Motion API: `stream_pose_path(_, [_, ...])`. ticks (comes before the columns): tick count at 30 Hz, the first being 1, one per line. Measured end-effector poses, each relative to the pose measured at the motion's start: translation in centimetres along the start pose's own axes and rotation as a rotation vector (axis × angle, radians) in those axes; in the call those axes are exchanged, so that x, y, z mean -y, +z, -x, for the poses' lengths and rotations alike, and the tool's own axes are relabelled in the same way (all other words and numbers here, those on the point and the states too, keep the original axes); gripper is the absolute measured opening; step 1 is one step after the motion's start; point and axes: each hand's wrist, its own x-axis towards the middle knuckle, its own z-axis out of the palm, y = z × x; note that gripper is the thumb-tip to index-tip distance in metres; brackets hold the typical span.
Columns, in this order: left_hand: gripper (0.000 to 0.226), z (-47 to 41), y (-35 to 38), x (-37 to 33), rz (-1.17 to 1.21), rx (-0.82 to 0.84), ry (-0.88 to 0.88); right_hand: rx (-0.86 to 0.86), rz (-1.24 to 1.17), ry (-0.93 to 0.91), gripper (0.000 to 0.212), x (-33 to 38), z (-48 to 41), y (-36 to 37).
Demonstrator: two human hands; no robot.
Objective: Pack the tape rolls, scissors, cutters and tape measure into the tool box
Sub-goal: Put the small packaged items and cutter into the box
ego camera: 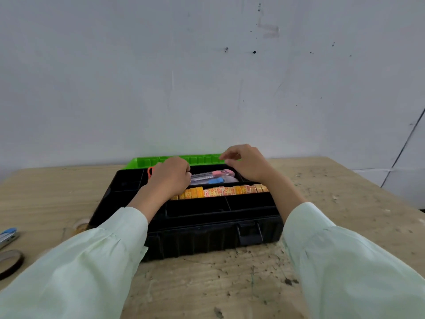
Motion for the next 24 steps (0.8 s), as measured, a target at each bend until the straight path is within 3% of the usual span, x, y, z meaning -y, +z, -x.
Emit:
stream_pose_path(7, [0.043, 6.1, 0.9, -4.7, 0.038, -0.169, 0.185, -0.203, -0.144, 0.025, 0.016, -0.8, 6.0, -2.7])
stream_pose_path(13, [0.070, 11.1, 5.4, -6.5, -0.067, -0.257, 0.192, -0.412, -0.166, 0.172, 0.020, -2.7, 13.5, -3.0])
stream_pose_path(21, [0.066, 11.3, 6.0, -6.5, -0.114, -0.291, 0.184, -0.412, -0.035, 0.342, 0.022, -5.4, 19.6, -2.2])
stream_pose_path(24, [0.062, 11.3, 6.1, -6.6, -0.112, -0.305, 0.177, -0.315, 0.039, 0.459, 0.024, -6.2, 21.2, -2.7])
